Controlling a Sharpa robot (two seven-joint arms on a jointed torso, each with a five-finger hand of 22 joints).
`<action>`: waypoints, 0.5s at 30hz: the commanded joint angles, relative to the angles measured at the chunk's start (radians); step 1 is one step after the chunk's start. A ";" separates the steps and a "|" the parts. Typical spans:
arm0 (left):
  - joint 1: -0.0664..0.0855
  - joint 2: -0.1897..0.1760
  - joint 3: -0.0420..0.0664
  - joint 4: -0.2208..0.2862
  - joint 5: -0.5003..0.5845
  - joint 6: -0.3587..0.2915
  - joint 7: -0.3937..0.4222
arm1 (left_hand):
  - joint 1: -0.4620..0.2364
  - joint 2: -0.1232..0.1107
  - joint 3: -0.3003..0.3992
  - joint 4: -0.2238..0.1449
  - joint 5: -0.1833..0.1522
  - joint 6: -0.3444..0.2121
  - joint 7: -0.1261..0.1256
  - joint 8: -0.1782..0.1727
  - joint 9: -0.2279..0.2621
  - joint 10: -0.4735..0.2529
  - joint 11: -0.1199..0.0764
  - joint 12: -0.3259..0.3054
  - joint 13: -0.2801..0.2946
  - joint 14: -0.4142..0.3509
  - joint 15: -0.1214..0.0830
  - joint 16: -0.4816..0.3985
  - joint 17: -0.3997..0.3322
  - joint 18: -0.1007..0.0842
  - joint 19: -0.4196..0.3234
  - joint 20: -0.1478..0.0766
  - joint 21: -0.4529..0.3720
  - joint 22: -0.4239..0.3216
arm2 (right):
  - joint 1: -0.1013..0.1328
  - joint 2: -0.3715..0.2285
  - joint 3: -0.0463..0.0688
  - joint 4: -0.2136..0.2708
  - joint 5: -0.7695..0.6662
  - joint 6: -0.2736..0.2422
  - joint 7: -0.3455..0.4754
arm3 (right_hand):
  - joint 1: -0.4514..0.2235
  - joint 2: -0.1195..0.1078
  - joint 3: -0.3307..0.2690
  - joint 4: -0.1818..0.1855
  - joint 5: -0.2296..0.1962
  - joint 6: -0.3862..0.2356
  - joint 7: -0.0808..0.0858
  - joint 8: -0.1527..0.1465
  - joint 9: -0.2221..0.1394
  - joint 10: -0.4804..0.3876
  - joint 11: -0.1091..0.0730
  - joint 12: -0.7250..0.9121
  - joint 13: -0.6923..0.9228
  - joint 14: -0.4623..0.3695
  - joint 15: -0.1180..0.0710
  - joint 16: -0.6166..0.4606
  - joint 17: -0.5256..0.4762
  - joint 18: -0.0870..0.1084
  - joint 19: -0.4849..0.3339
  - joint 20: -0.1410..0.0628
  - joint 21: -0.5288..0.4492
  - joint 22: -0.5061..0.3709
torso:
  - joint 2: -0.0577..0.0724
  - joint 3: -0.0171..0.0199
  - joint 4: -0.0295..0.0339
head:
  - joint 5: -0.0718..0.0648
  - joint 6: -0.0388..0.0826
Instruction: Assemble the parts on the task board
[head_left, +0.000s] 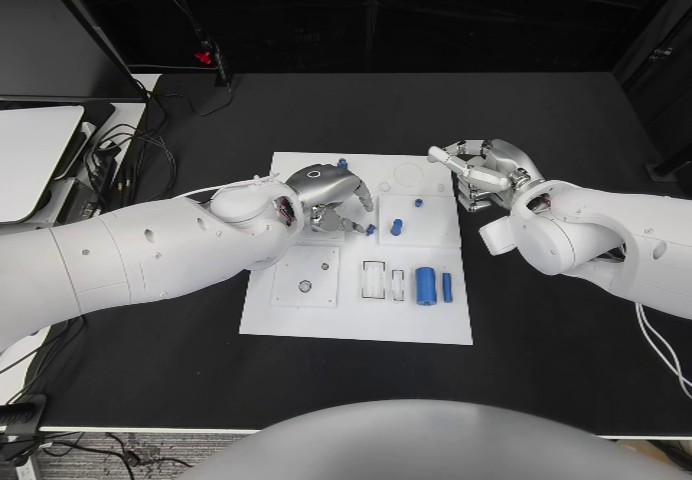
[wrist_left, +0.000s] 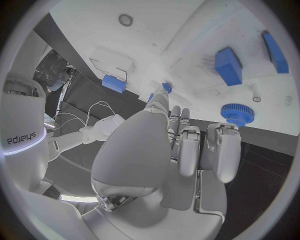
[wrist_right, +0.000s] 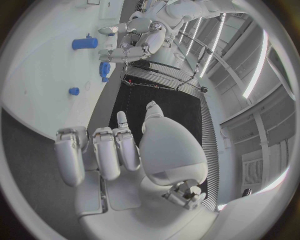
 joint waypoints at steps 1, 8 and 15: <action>-0.001 0.005 0.001 -0.002 -0.011 0.013 -0.014 | 0.006 -0.008 0.008 -0.001 -0.005 0.009 0.000 -0.006 -0.002 -0.011 0.001 -0.002 0.000 0.100 -0.007 -0.001 0.258 0.005 0.050 -0.006 -0.004 0.235 | 0.001 0.002 0.000 0.001 -0.003 0.001 0.004 | 0.004 0.008 -0.003 -0.001 0.006 -0.002 0.046 0.004 -0.001 0.106 0.003 0.003 0.263 0.106 0.004 0.002 0.263 -0.007 0.109 0.004 0.003 0.263 | 0.000 -0.0003 0.0006 | 0.000 0.000; -0.003 0.011 0.001 -0.005 -0.011 0.018 -0.016 | 0.036 -0.018 0.023 -0.004 -0.003 0.013 -0.001 -0.012 -0.006 -0.024 -0.001 0.004 0.001 0.099 -0.009 -0.002 0.257 0.005 0.051 -0.008 -0.004 0.236 | 0.001 0.003 0.000 0.001 -0.003 0.003 0.000 | 0.004 0.008 -0.003 -0.001 0.006 -0.002 0.046 0.004 -0.001 0.106 0.003 0.003 0.263 0.106 0.004 0.002 0.263 -0.007 0.109 0.004 0.003 0.263 | 0.000 -0.0002 0.0004 | 0.000 0.000; -0.004 0.014 0.001 -0.005 -0.011 0.034 -0.021 | 0.032 -0.037 0.023 0.000 -0.002 0.009 0.003 -0.020 -0.010 -0.050 0.000 0.004 0.000 0.096 -0.009 -0.005 0.248 0.007 0.045 -0.009 -0.011 0.233 | 0.001 0.003 0.000 0.001 -0.003 0.005 -0.002 | 0.004 0.008 -0.003 -0.001 0.006 -0.002 0.046 0.004 -0.001 0.106 0.003 0.003 0.263 0.106 0.004 0.002 0.263 -0.007 0.109 0.004 0.003 0.263 | 0.001 0.0000 -0.0002 | 0.000 0.000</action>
